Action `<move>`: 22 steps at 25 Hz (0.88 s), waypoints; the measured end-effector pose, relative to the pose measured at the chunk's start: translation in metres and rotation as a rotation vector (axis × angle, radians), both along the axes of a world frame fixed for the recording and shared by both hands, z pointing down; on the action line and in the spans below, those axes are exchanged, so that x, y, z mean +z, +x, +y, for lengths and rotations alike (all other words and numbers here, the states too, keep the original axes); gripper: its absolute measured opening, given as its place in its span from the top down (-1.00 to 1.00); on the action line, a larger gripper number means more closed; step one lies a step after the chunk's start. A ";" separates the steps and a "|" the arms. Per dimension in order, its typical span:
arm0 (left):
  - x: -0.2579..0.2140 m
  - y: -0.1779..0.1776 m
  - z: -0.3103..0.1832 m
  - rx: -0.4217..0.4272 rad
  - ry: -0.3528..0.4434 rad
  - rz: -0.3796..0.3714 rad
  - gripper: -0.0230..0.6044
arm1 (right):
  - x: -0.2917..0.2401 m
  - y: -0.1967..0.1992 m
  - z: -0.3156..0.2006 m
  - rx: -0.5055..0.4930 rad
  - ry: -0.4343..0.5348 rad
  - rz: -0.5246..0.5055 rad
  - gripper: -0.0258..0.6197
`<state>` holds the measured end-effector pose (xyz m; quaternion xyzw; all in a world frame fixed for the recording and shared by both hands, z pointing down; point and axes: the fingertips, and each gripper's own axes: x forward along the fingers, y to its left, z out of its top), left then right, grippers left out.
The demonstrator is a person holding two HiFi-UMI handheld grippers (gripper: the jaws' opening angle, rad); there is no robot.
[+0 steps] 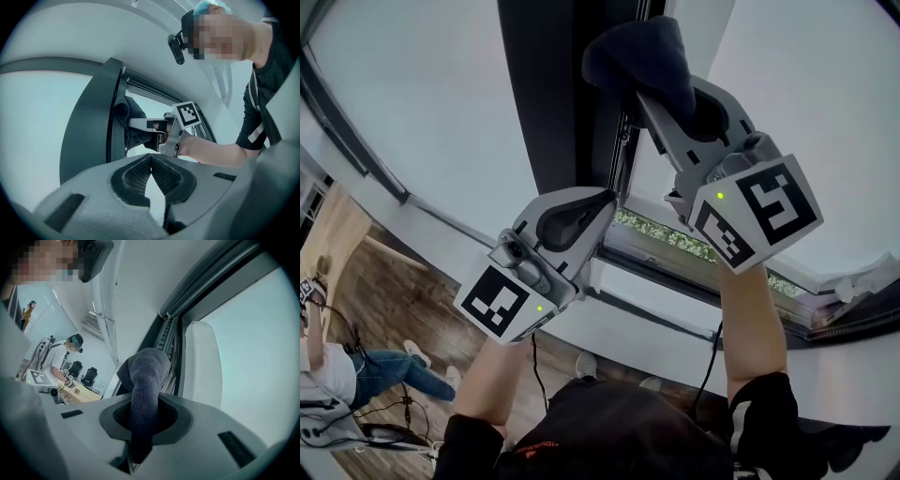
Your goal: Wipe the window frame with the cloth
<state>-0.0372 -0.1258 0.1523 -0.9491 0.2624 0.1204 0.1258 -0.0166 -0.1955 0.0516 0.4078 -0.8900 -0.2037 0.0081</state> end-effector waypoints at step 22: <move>0.050 -0.005 -0.012 -0.034 -0.125 0.000 0.87 | 0.079 -0.008 -0.002 -0.031 -0.111 0.026 0.77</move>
